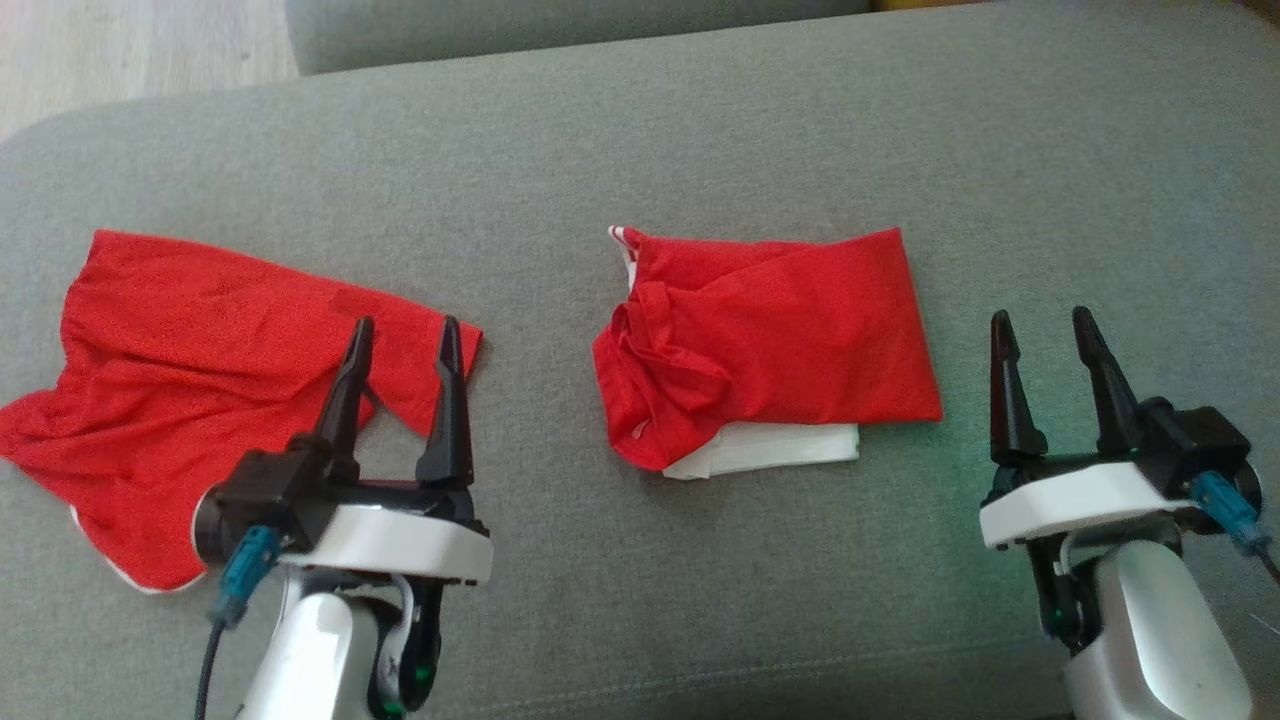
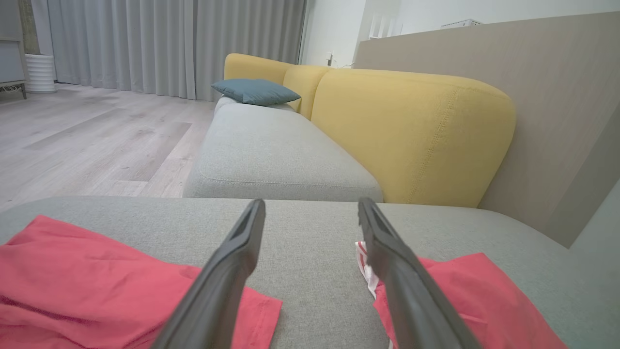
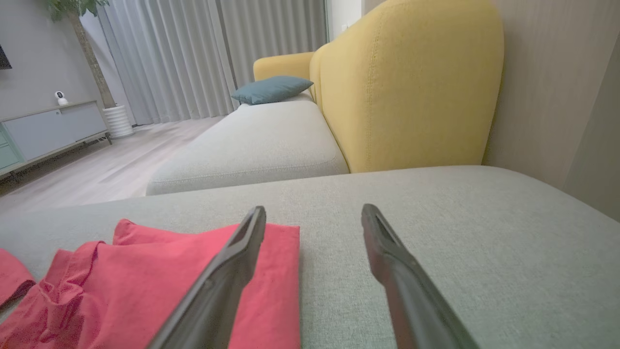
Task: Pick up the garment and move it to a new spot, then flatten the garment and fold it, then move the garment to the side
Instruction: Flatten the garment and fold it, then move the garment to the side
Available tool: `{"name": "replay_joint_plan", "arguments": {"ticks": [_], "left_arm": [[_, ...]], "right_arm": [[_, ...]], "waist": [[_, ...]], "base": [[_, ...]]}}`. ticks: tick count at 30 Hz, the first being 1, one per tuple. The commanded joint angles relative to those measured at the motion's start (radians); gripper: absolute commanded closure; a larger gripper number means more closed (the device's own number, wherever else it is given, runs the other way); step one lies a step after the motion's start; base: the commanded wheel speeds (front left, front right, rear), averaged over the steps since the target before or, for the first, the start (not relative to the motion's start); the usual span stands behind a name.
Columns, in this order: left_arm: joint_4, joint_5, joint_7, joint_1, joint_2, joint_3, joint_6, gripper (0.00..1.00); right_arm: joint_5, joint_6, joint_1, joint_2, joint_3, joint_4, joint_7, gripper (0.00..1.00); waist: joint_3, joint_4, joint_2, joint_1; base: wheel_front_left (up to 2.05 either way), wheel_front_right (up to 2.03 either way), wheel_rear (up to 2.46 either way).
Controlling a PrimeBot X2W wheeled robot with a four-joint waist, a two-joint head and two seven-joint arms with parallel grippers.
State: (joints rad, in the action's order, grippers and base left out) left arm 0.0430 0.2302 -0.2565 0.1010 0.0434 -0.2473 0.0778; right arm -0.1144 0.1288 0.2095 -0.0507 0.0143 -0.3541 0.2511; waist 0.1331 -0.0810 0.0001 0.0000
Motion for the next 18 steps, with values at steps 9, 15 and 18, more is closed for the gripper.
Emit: {"name": "replay_joint_plan", "arguments": {"ticks": [9,15,18], "left_arm": [[-0.015,-0.010,-0.005,0.068,0.007,-0.011,-0.006,0.00],[-0.003,-0.014,-0.005,0.101,0.007,-0.032,-0.012,0.00],[-0.003,-0.017,-0.005,0.113,0.007,-0.039,-0.013,0.00]], "right_arm": [[-0.045,0.002,0.101,0.000,-0.016,-0.117,-0.068,0.00],[-0.107,0.002,0.191,0.000,-0.028,-0.249,-0.095,0.00],[-0.119,0.002,0.227,0.000,-0.030,-0.305,-0.102,0.00]], "waist": [[0.083,0.047,-0.0001,0.0000],[0.139,0.087,-0.0001,0.0000],[0.162,0.102,-0.0001,0.0000]], "base": [[0.00,0.00,0.00],[0.00,0.00,0.00],[0.00,0.00,0.00]]}}
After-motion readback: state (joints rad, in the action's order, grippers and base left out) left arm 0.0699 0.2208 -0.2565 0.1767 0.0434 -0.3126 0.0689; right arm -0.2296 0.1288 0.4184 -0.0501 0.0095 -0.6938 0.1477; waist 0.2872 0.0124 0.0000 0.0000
